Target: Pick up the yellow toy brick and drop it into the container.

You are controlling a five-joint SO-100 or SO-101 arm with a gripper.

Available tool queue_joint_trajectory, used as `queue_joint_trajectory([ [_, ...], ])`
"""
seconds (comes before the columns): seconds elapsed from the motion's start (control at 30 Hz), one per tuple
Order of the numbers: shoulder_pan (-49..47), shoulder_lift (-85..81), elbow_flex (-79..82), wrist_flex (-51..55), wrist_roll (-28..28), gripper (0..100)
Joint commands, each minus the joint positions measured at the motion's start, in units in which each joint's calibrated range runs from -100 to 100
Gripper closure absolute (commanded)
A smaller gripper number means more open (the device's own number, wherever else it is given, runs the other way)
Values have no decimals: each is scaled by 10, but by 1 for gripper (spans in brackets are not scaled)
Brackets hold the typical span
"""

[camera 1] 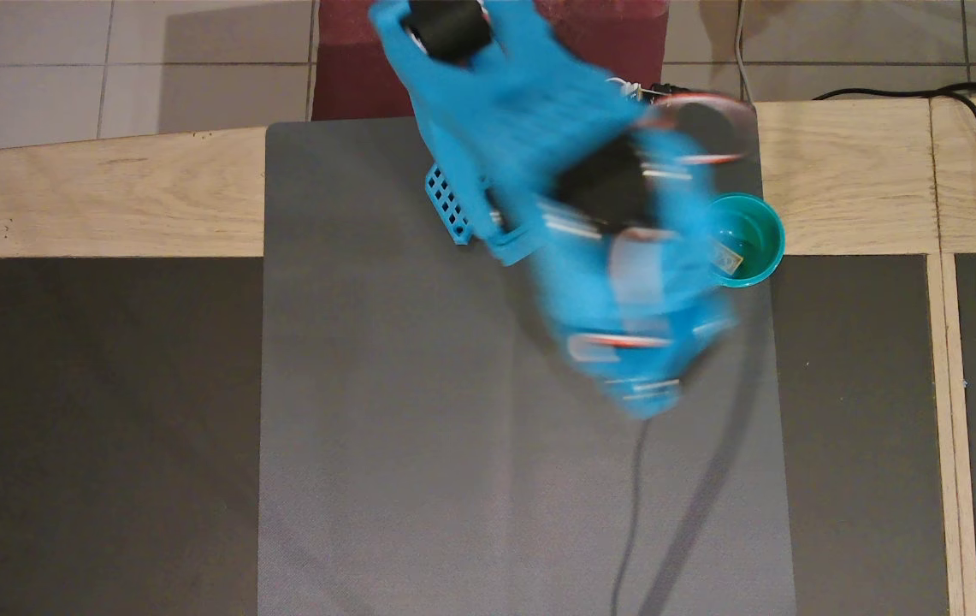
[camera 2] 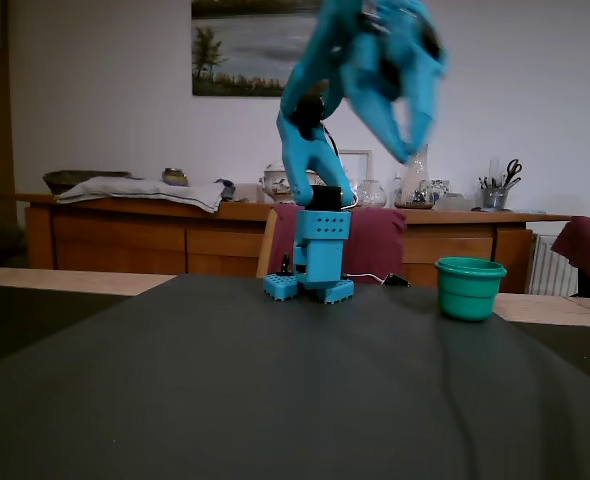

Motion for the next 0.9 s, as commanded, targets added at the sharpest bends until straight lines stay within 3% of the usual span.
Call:
queue_joint_trajectory([
  [0.0,113,-76,-2,-5,-2,100],
  [0.13,175,-129,61,-41,-2,100],
  [0.43,262,-304,381,-227,-2,100],
  [0.87,274,-565,656,-267,-1,100],
])
